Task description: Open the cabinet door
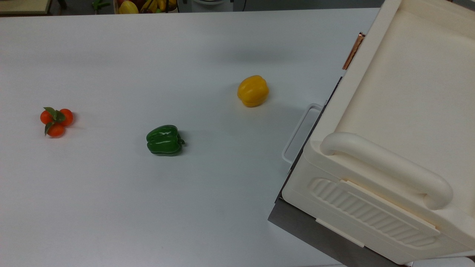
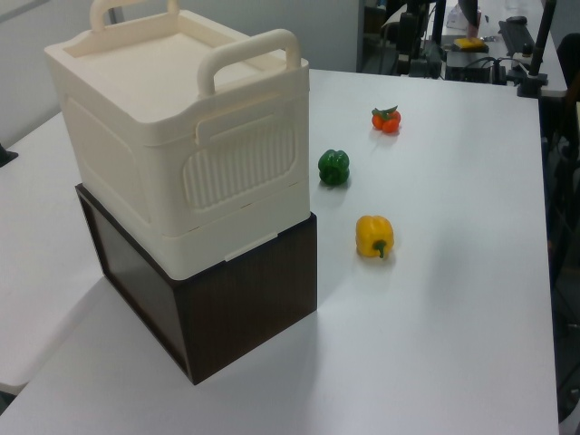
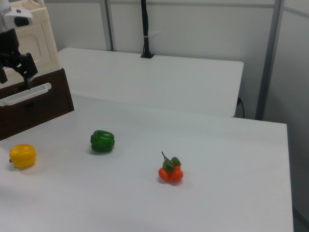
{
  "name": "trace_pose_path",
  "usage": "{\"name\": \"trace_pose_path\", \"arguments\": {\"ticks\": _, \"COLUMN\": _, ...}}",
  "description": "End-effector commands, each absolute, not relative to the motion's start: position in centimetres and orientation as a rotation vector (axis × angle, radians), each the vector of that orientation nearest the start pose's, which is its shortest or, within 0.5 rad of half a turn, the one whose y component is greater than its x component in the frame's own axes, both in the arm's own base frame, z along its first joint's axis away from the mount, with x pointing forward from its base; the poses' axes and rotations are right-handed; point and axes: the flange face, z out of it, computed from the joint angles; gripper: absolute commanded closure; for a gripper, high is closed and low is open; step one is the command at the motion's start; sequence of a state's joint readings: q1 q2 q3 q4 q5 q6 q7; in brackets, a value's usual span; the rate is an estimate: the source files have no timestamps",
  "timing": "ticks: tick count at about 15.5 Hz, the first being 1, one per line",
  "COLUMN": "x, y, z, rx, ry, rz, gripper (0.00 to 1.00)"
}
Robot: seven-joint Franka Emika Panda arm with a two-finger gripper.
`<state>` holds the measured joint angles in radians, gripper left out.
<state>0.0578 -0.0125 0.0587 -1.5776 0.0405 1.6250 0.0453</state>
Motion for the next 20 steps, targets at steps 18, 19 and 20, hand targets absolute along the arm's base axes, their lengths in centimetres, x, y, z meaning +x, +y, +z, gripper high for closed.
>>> {"name": "trace_pose_path", "arguments": {"ticks": 18, "x": 54.7, "y": 10.0, "z": 64.0, "rx": -2.969, "ry": -0.733, "rz": -0.132, "gripper": 0.0}}
{"name": "trace_pose_path", "arguments": {"ticks": 19, "x": 54.7, "y": 10.4, "z": 64.1, "rx": -2.941, "ry": -0.78, "rz": -0.142, "gripper": 0.0}}
{"name": "trace_pose_path", "arguments": {"ticks": 20, "x": 54.7, "y": 10.6, "z": 64.3, "rx": -2.919, "ry": -0.832, "rz": -0.16, "gripper": 0.01}}
